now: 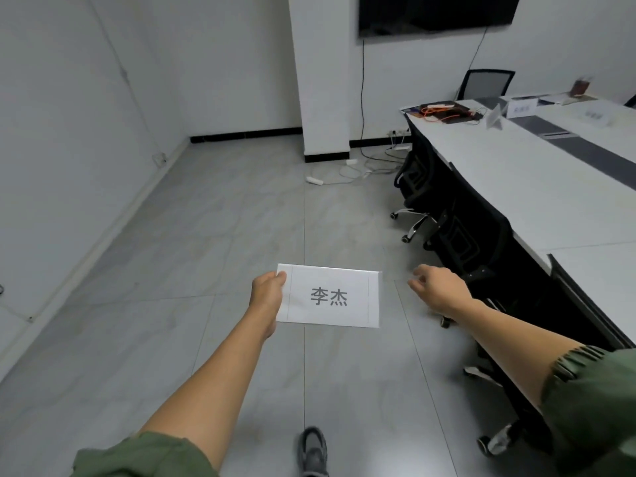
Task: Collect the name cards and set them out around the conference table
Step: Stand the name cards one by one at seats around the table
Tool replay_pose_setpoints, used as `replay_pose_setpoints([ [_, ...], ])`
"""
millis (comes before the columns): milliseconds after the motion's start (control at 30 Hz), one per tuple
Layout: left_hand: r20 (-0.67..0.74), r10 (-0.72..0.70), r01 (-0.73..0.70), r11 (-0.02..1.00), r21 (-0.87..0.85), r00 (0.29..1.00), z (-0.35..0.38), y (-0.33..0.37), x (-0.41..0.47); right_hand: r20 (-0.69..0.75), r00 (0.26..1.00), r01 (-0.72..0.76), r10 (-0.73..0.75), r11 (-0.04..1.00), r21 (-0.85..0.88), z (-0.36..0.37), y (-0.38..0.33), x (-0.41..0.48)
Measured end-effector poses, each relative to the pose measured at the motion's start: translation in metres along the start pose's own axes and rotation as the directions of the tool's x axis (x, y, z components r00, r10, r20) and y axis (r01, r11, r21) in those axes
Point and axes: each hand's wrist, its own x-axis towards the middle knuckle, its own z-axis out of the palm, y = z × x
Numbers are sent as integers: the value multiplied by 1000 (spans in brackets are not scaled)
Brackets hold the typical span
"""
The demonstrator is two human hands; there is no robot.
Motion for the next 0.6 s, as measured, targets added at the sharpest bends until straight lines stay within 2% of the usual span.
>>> replay_pose_setpoints([
  [367,142,23,-31,998,60,990,73,113,264,-50,987,-148,152,986,71,-12,-24,230],
  [600,239,10,-29,997,77,971,158,158,386,-69,972,-221,223,974,39,-31,7,353],
])
